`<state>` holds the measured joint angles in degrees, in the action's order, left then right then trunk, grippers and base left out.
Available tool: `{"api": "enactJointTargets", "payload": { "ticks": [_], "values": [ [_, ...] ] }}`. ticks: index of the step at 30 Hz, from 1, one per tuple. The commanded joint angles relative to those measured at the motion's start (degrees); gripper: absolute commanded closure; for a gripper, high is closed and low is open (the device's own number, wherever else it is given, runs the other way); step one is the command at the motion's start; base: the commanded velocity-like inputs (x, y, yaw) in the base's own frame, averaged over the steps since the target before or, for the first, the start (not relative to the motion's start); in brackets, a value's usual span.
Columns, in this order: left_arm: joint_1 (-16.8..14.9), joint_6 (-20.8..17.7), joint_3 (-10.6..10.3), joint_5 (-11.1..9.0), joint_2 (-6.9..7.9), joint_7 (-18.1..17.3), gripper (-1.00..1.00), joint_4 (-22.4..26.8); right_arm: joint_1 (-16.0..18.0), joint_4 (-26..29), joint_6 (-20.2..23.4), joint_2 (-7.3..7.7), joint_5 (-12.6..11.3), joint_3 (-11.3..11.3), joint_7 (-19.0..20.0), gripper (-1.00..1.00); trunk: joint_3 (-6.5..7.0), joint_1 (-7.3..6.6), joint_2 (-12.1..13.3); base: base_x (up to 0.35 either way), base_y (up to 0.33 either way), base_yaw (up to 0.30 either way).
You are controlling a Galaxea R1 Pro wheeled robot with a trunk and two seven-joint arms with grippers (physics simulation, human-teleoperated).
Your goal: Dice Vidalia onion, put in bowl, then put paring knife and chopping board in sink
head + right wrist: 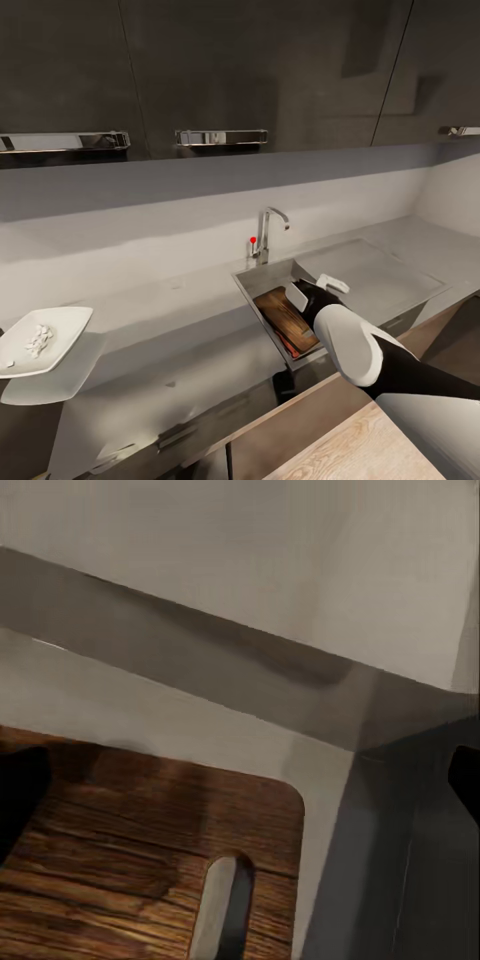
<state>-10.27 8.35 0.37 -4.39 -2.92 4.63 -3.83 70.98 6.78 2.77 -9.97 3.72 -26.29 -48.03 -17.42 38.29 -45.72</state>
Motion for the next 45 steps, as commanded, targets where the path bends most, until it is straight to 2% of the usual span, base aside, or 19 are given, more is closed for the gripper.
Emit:
{"api": "enactJointTargets", "payload": {
  "ticks": [1,3,5,7,8,12,13,15,18,19,21,23,27,33,39,40,42,45],
  "values": [
    [-0.1,0.7,0.1,-0.4,0.18,0.0,-1.0,-0.2,0.0,0.1,0.3,-0.03,0.4,0.0,0.0,-1.0,-0.07,0.01,-0.1,0.0,0.0,0.0],
    [-0.1,1.0,0.1,-0.4,0.39,0.0,-1.0,-0.2,0.0,0.2,0.3,-0.03,0.4,0.3,0.7,-1.0,-0.07,0.01,-0.1,0.0,0.0,0.0],
    [-0.1,1.8,0.1,-0.4,0.57,0.1,-1.0,-0.1,0.0,0.2,0.6,-0.03,0.7,1.4,6.4,-1.0,-0.07,0.01,-0.1,0.0,0.0,0.0],
    [-0.1,2.7,0.2,-0.4,0.62,0.2,-1.0,-0.1,0.0,0.2,1.3,-0.03,1.7,4.5,14.2,-1.0,-0.07,0.01,-0.1,0.0,0.0,0.0],
    [-0.1,2.9,0.2,-0.4,0.62,0.3,-1.0,-0.1,0.0,0.2,1.4,-0.03,1.8,5.1,15.4,-1.0,-0.07,0.01,-0.1,0.0,0.0,0.0],
    [-0.1,5.5,0.2,-0.4,0.63,0.3,-1.0,-0.1,0.0,0.1,1.7,-0.03,2.2,7.6,24.3,-1.0,-0.07,0.01,-0.1,0.0,0.0,0.0],
    [-0.1,7.3,0.1,-0.4,0.63,0.3,-1.0,-0.1,0.0,0.0,1.8,0.76,2.4,8.0,29.1,-1.0,-0.07,0.01,-0.1,0.0,0.0,0.0],
    [-0.1,8.5,0.1,-0.4,0.63,0.3,-1.0,-0.1,0.0,0.1,2.7,2.06,2.9,8.5,33.2,-1.0,-0.07,0.01,-0.1,0.0,0.0,0.0],
    [-0.1,9.1,0.1,-0.4,0.63,0.3,-1.0,-0.1,0.0,0.1,6.3,3.98,4.4,9.5,38.0,-1.0,-0.07,0.01,-0.1,0.0,0.0,0.0],
    [-0.1,9.3,0.1,-0.4,0.76,0.3,-1.0,-0.2,0.0,0.2,8.5,5.15,5.1,9.9,41.8,-1.0,-0.07,0.01,-0.1,0.0,0.0,0.0],
    [-0.1,9.3,0.1,-0.4,1.09,0.3,-1.0,-0.2,0.0,0.2,10.0,6.35,5.5,10.1,45.7,-1.0,-0.07,0.01,-0.1,0.0,0.0,0.0],
    [-0.1,9.4,0.1,-0.4,1.29,0.3,-1.0,-0.2,0.0,0.2,10.7,6.98,5.7,10.2,47.5,-1.0,-0.07,0.01,-0.1,0.0,0.0,0.0],
    [-0.1,9.7,0.1,-0.4,1.35,0.4,-1.0,-0.1,0.0,0.2,11.3,7.4,6.2,10.5,48.7,-1.0,-0.07,0.01,-0.1,0.0,0.0,0.0],
    [-0.1,10.1,0.1,-0.4,1.22,0.4,-1.0,-0.1,0.0,0.2,11.4,7.59,10.0,11.9,49.0,-1.0,-0.07,0.01,-0.1,0.0,0.0,0.0],
    [-0.1,10.1,0.0,-0.4,1.11,0.4,-1.0,-0.1,0.0,1.4,12.3,7.7,11.0,12.1,51.5,-1.0,-0.07,0.01,-0.1,0.0,0.0,0.0],
    [0.0,10.1,0.0,-0.4,1.1,0.4,-1.0,-0.1,0.0,1.8,13.1,7.81,11.1,12.1,52.6,-1.0,-0.07,0.01,-0.1,0.0,0.0,0.0],
    [0.0,10.1,0.0,-0.4,1.01,0.4,-1.0,-0.1,0.0,3.2,15.5,8.83,11.1,12.1,57.1,-1.0,-0.07,0.01,-0.1,-0.013,0.0,0.0],
    [-0.1,10.2,0.0,-0.4,0.93,0.4,-1.0,-0.1,0.0,4.5,17.5,11.2,11.1,12.1,65.7,-1.0,-0.07,0.01,-0.1,-0.169,0.0,0.0]
  ]
}}
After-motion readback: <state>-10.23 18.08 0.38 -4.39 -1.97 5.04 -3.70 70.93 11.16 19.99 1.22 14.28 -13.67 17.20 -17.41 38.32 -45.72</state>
